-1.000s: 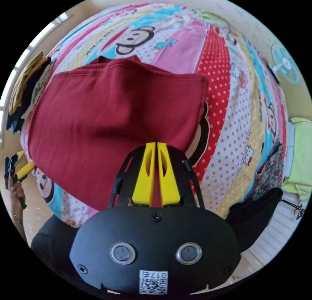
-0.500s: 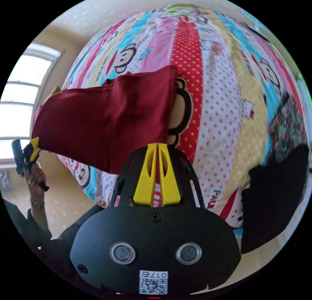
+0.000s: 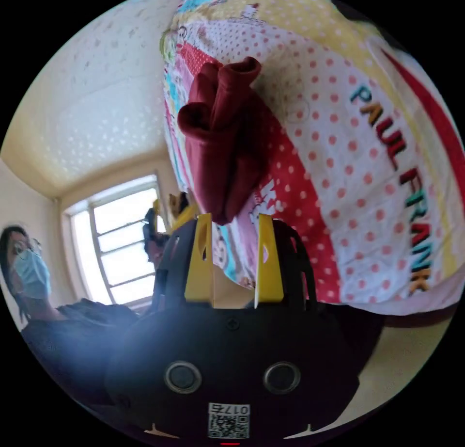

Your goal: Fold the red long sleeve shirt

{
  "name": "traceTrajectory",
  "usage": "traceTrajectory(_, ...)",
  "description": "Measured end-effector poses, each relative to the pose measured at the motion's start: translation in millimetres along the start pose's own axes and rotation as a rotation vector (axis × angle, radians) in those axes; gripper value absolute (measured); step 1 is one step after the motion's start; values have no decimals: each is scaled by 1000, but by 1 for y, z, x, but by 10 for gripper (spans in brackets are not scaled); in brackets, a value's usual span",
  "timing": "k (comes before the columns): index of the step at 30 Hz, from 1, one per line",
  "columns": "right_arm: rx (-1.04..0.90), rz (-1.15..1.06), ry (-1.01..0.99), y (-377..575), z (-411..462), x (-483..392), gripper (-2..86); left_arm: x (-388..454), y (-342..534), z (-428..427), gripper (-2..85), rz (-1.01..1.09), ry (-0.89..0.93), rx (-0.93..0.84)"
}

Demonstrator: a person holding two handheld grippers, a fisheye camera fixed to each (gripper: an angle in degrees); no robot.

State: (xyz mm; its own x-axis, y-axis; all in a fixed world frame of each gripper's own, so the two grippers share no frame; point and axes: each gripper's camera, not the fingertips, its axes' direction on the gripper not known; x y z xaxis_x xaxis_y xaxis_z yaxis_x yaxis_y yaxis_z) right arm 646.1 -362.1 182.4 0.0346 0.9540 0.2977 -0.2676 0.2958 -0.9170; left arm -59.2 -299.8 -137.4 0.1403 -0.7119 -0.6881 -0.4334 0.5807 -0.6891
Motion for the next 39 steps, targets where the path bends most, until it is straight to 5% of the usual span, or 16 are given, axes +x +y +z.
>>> traceTrajectory(4, 80, 167, -249, -15, 15, 28, 223, -51, 4, 71, 213, -152, 249, -312)
traceTrajectory(11, 216, 136, -318, -52, 28, 9, 234, -58, 40, 60, 93, -142, 504, -314)
traceTrajectory(13, 202, 48, -420, -60, 32, -10, 147, -42, 51, 40, 88, -66, 478, -312)
traceTrajectory(20, 157, -281, -409, 9, 79, -155, 67, -9, 87, -132, 89, 218, 497, -144)
traceTrajectory(25, -94, -508, -566, 81, 218, -283, 56, -31, 145, -305, 124, 368, 485, 78)
traceTrajectory(31, -352, -603, -646, 164, 421, -388, 60, -108, 268, -487, 152, 304, 285, 415)
traceTrajectory(35, -451, -566, -568, 205, 549, -389, 70, -159, 355, -544, 151, 123, 90, 603)
traceTrajectory(39, -566, -337, -299, 236, 671, -289, 101, -202, 415, -535, 152, -70, 77, 683)
